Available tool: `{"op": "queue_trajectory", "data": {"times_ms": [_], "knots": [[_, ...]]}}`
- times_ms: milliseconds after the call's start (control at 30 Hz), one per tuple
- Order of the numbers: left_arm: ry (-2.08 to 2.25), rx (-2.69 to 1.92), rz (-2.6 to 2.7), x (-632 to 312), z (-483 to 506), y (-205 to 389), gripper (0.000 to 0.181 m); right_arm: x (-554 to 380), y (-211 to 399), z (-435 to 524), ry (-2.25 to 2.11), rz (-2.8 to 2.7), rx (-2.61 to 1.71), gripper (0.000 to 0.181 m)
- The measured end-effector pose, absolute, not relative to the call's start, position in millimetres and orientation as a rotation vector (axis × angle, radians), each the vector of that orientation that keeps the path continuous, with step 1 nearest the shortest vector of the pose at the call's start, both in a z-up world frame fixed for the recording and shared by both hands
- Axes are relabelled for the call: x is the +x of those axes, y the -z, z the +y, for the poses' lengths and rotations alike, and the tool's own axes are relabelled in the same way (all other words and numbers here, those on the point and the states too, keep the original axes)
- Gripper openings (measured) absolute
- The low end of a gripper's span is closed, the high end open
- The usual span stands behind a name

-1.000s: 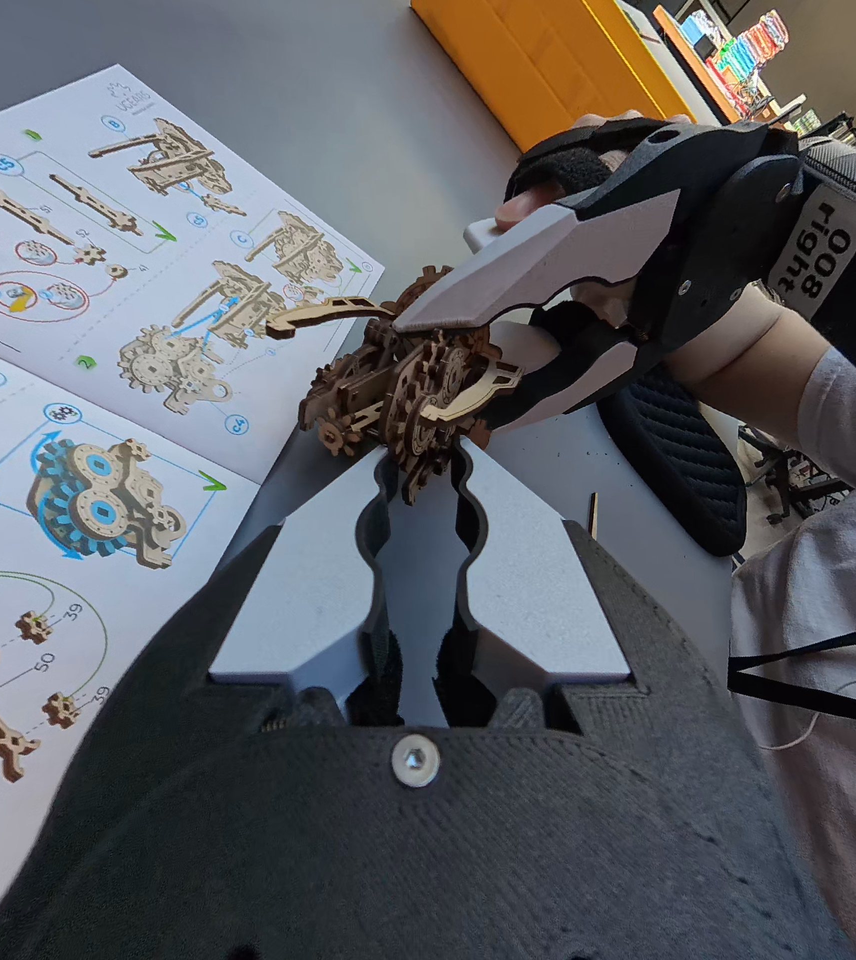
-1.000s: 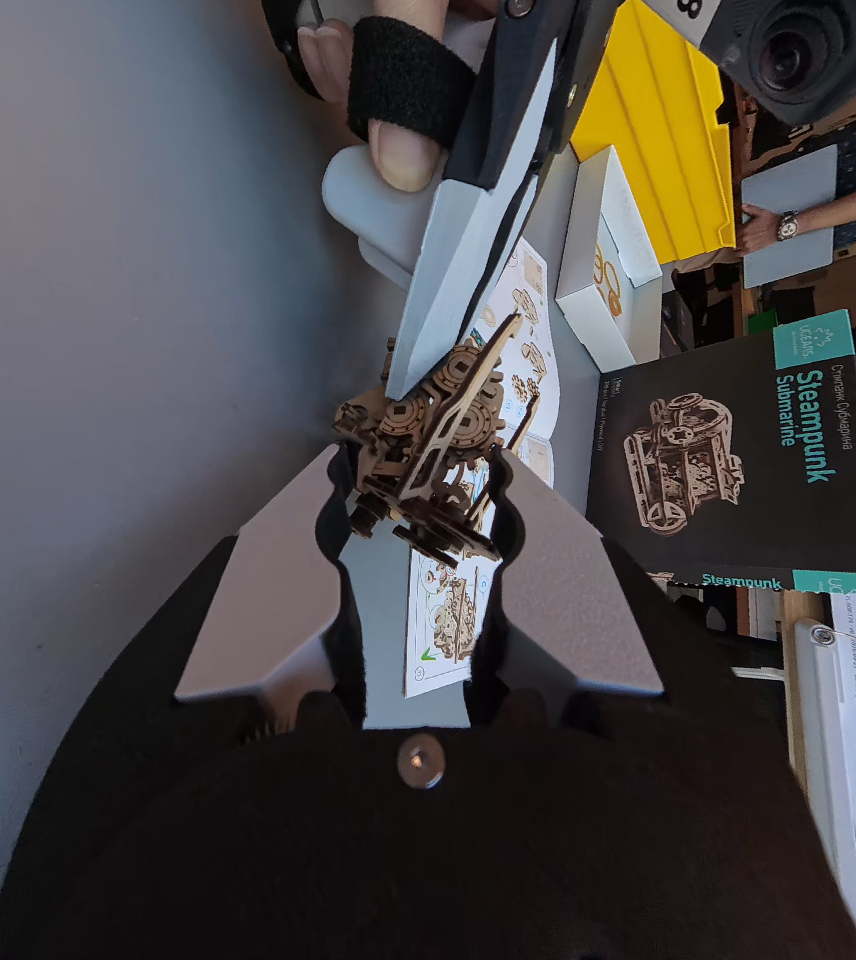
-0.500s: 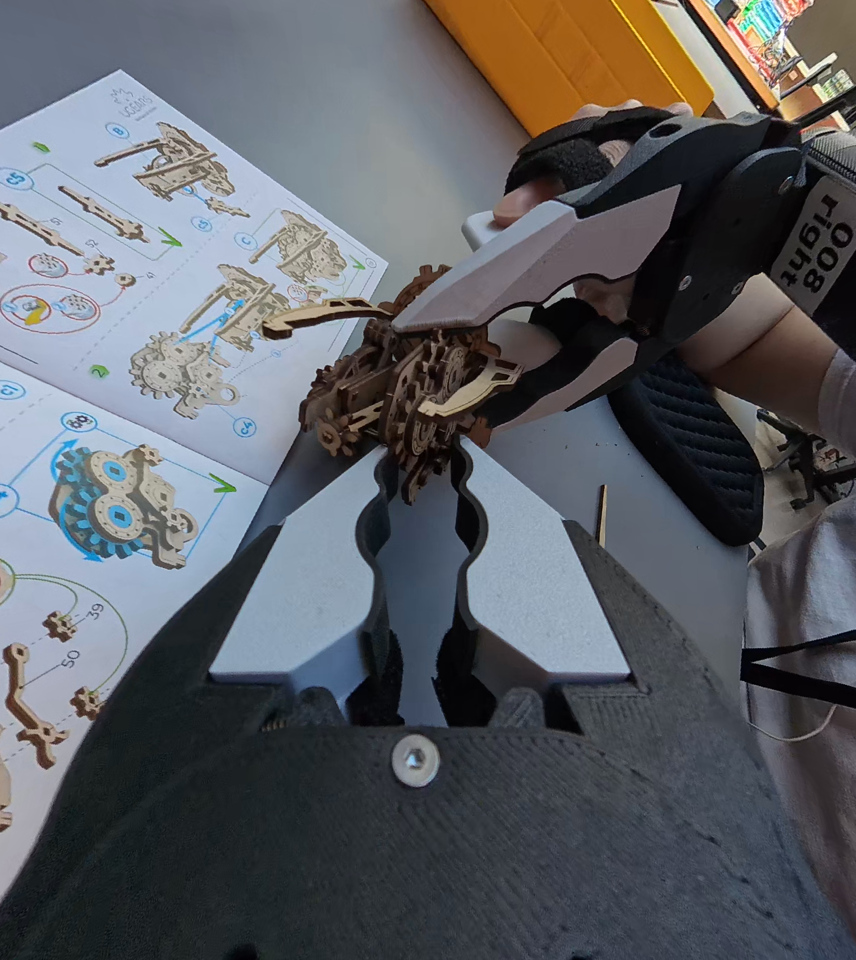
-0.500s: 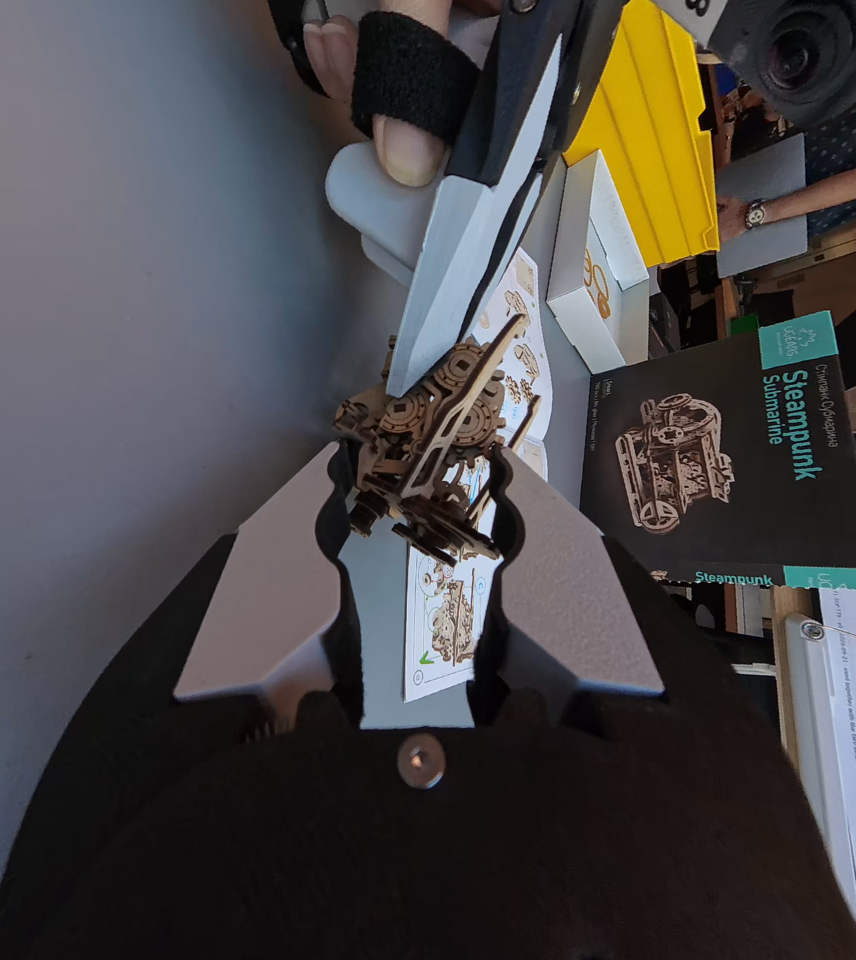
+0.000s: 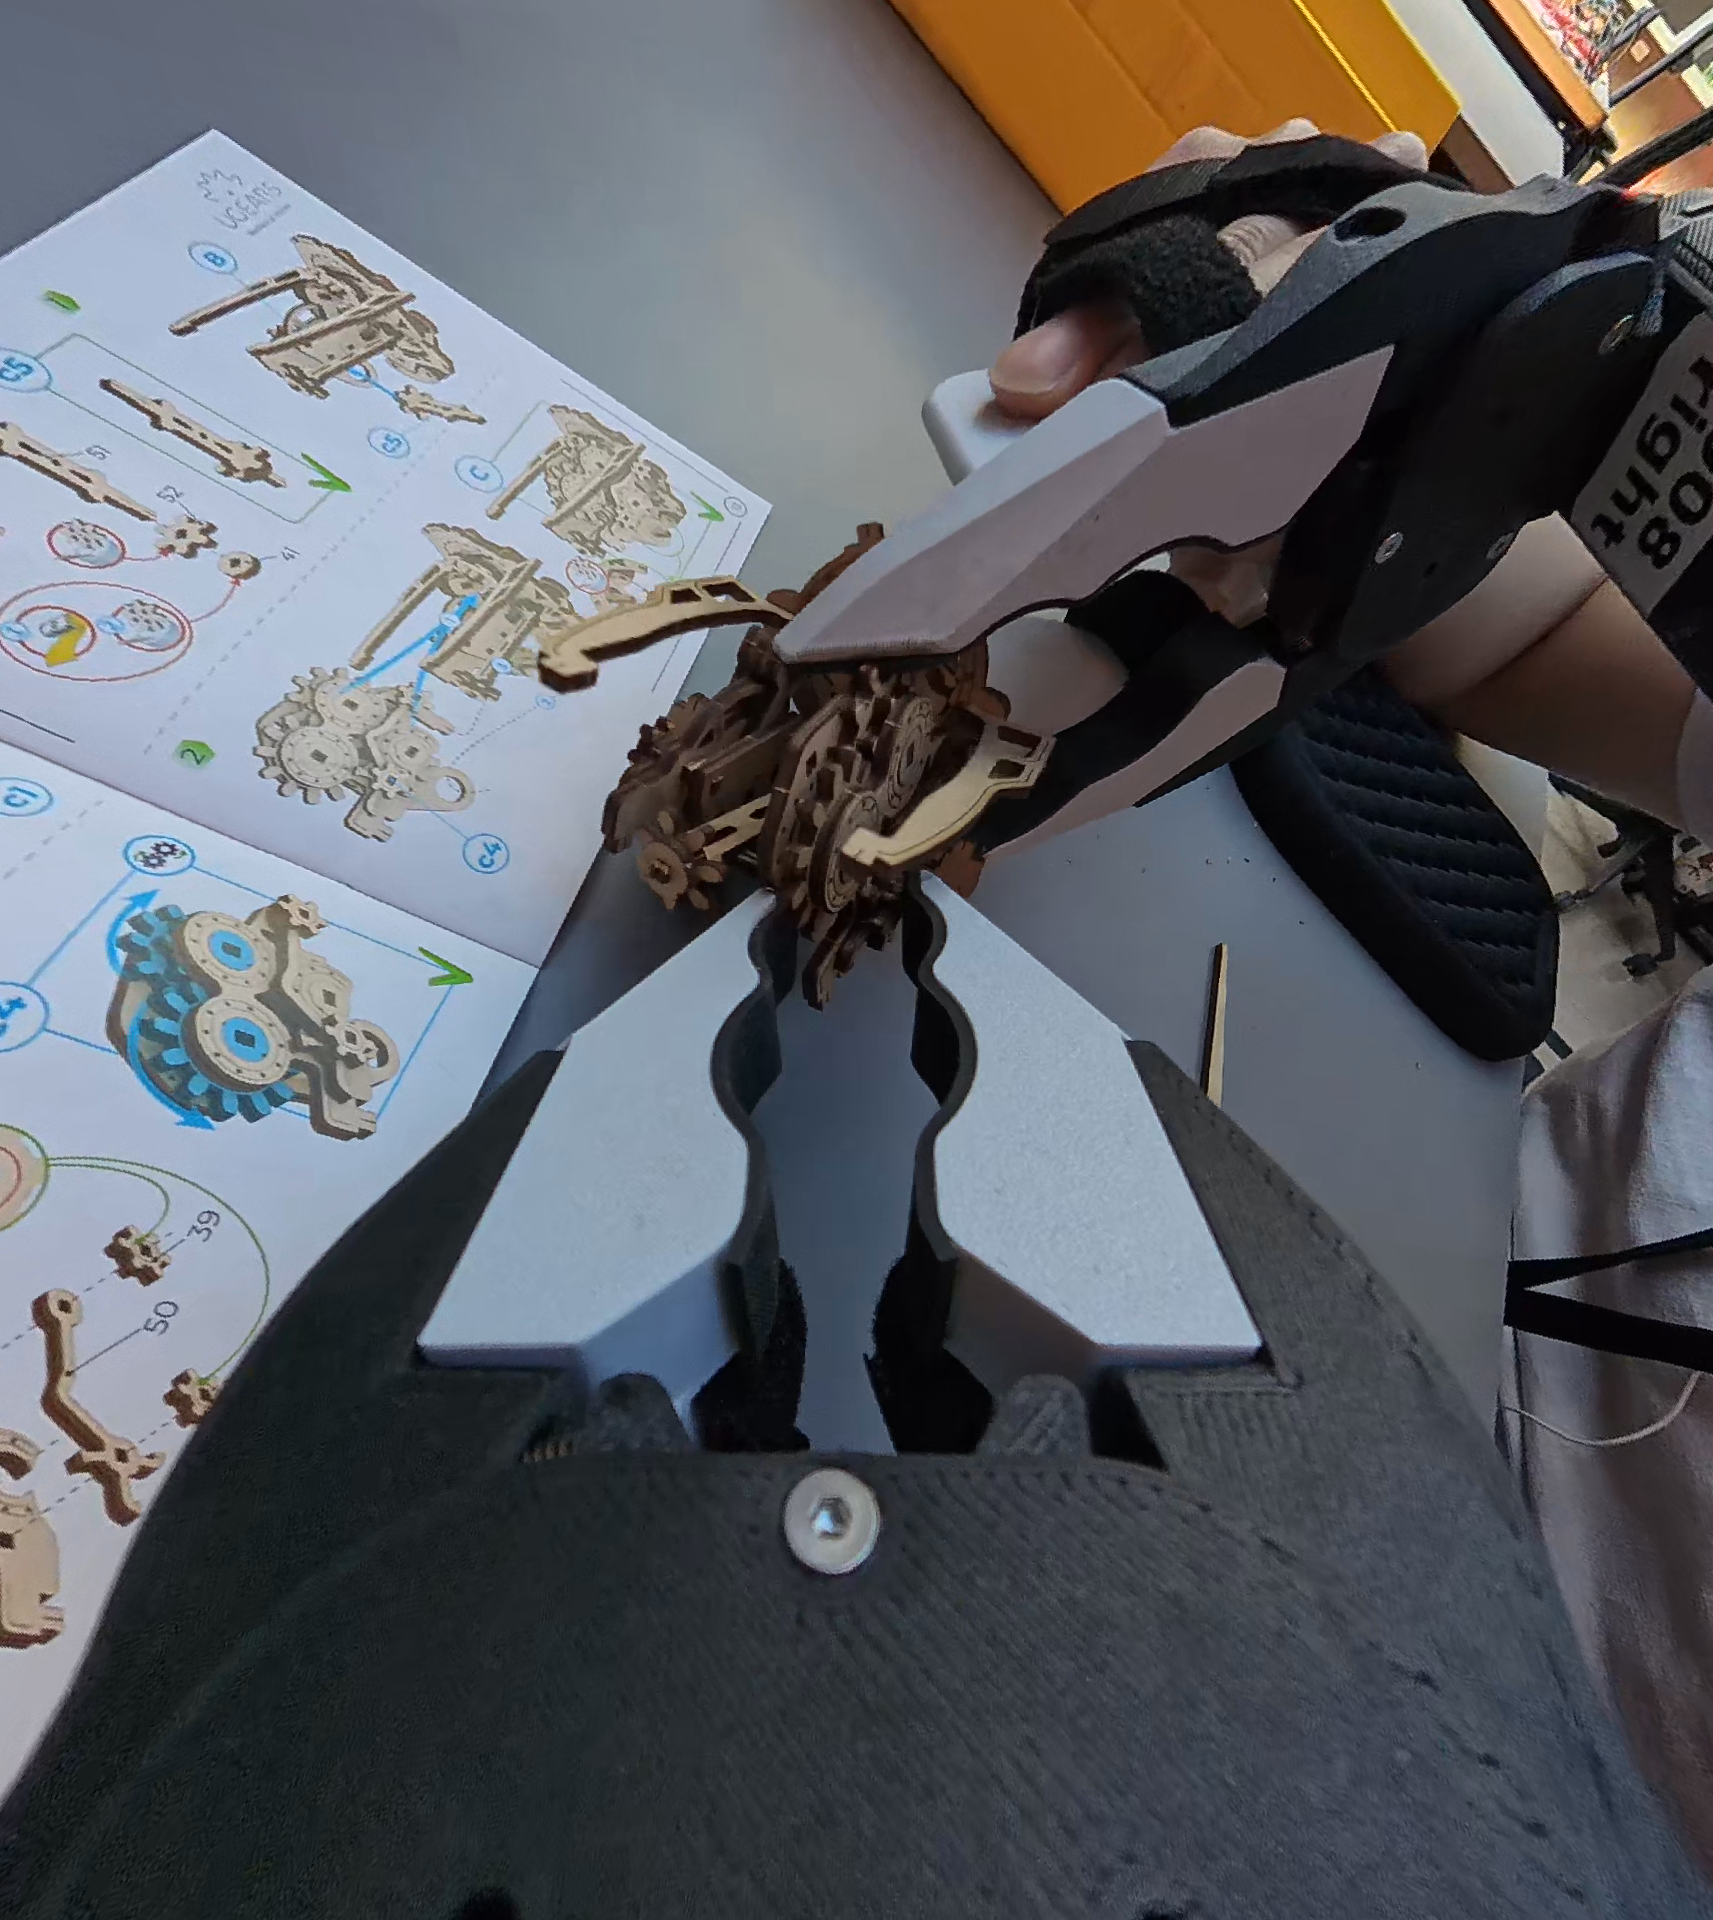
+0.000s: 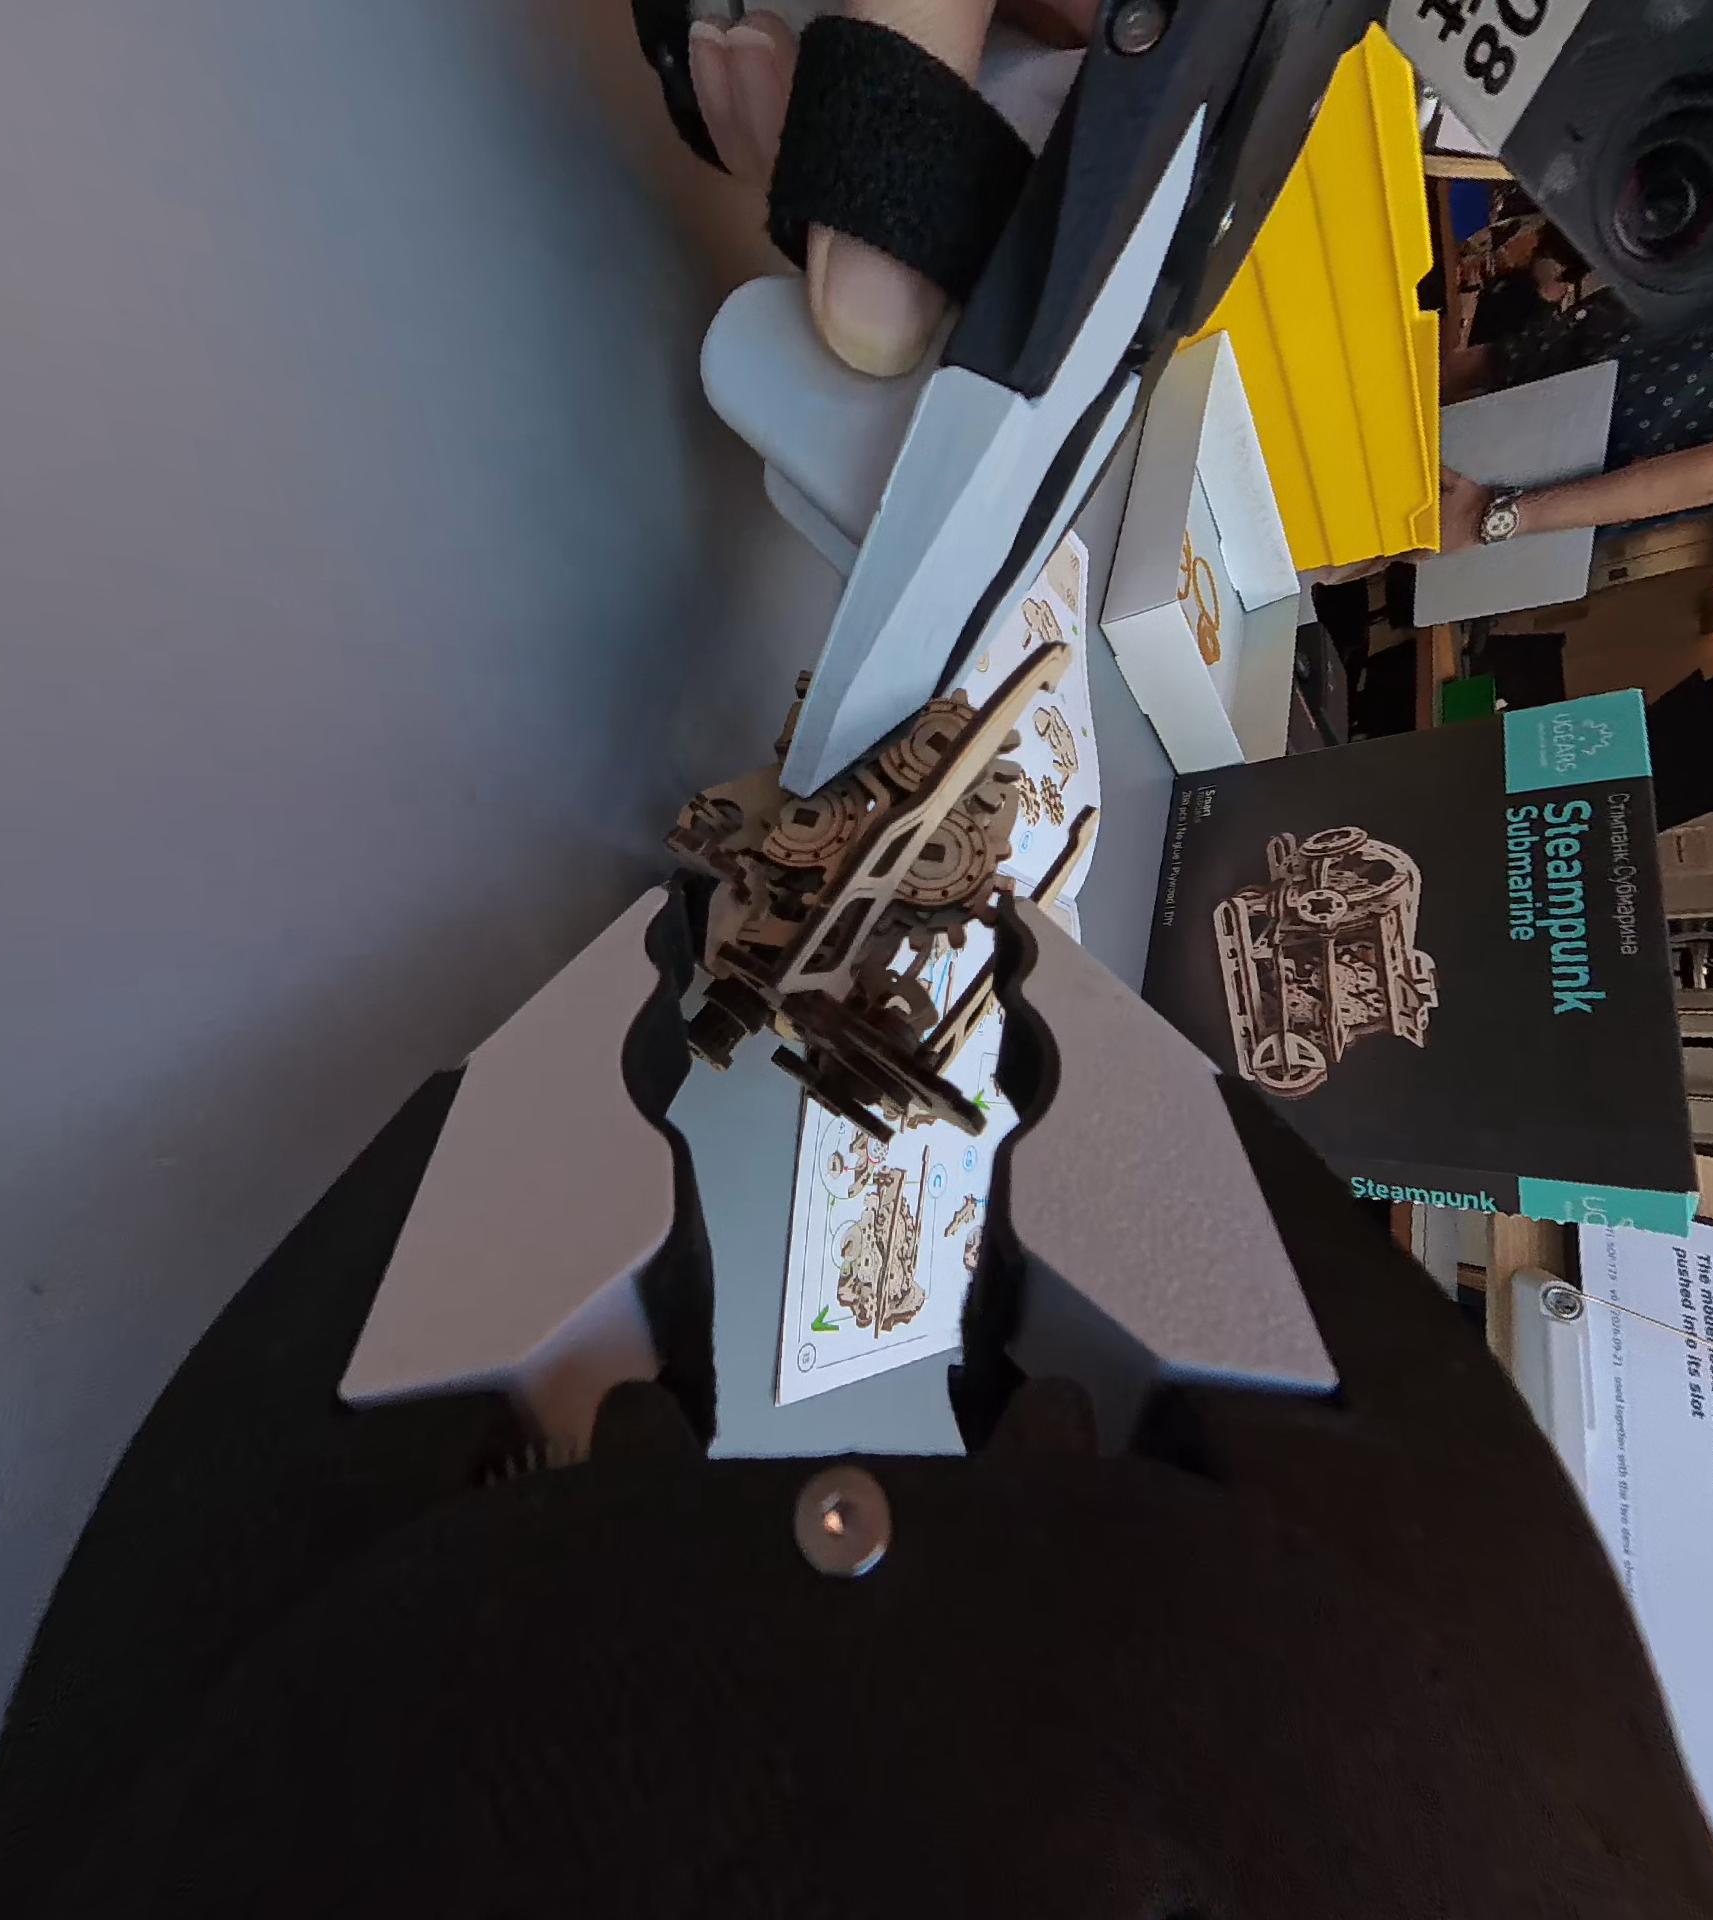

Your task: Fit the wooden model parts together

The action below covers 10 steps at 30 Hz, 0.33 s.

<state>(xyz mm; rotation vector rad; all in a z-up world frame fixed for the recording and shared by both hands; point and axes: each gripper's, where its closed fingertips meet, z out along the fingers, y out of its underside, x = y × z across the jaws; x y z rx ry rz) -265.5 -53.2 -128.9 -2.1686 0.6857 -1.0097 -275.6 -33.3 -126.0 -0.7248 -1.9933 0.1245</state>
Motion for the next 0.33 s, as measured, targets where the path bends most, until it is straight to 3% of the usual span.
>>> {"op": "queue_trajectory", "data": {"times_ms": [333], "knots": [[0.975,-2.193,0.711,-265.2,-50.9,128.1,0.019,-273.0,124.7,-30.8,-0.158,-1.961,-0.730,0.052]]}}
